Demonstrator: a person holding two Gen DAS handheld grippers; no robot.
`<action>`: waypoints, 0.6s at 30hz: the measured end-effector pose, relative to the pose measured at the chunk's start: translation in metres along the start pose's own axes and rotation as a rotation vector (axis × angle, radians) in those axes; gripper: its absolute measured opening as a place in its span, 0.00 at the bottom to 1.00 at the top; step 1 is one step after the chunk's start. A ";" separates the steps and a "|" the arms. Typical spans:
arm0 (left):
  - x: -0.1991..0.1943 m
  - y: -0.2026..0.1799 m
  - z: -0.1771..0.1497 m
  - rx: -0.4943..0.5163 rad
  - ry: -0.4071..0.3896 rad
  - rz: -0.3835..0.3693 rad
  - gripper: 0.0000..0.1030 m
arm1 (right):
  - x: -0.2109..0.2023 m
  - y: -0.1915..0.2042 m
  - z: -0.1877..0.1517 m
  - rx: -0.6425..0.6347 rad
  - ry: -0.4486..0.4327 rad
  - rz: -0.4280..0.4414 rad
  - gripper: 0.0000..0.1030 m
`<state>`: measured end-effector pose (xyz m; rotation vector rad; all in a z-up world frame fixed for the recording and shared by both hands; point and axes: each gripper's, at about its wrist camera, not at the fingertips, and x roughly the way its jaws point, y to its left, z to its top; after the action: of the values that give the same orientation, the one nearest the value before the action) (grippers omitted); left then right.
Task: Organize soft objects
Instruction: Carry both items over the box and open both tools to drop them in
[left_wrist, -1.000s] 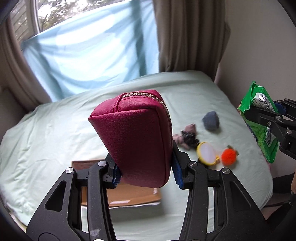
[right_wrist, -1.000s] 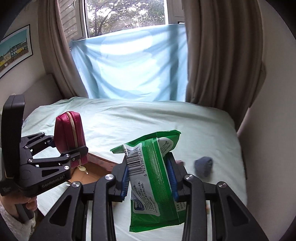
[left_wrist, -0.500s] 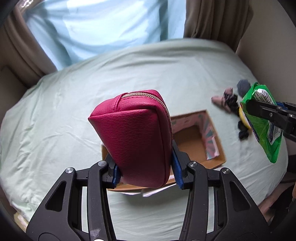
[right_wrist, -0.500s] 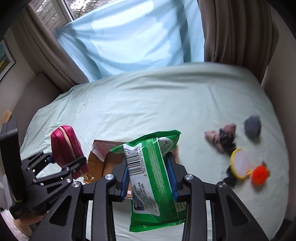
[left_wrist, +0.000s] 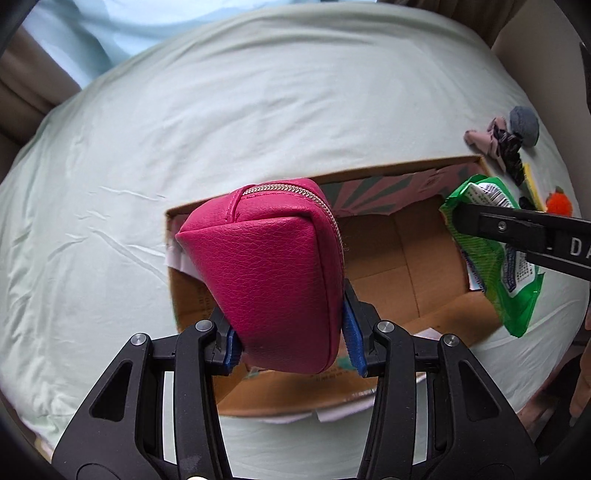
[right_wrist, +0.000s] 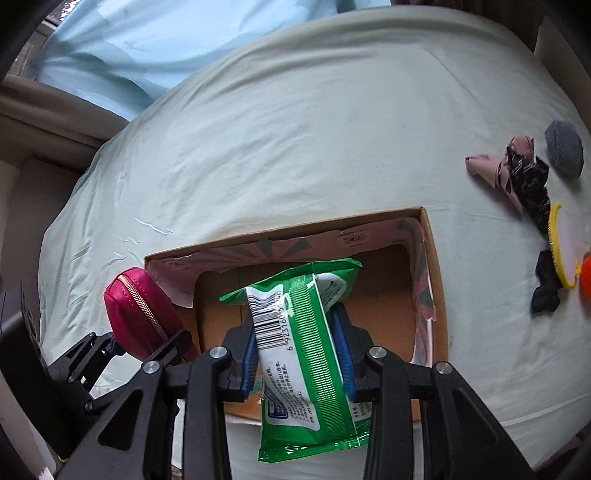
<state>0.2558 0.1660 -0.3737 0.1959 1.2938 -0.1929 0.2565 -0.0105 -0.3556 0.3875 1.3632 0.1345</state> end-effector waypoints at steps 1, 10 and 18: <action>0.010 0.000 0.003 0.004 0.023 -0.004 0.40 | 0.011 -0.003 0.004 0.014 0.020 -0.005 0.32; 0.073 -0.001 0.012 0.019 0.178 -0.019 0.40 | 0.067 -0.017 0.020 0.085 0.147 -0.029 0.32; 0.063 -0.002 0.007 0.094 0.158 0.031 1.00 | 0.079 -0.012 0.024 0.074 0.169 -0.051 0.95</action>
<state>0.2785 0.1606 -0.4326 0.3166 1.4393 -0.2148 0.2949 -0.0010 -0.4287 0.4105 1.5466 0.0759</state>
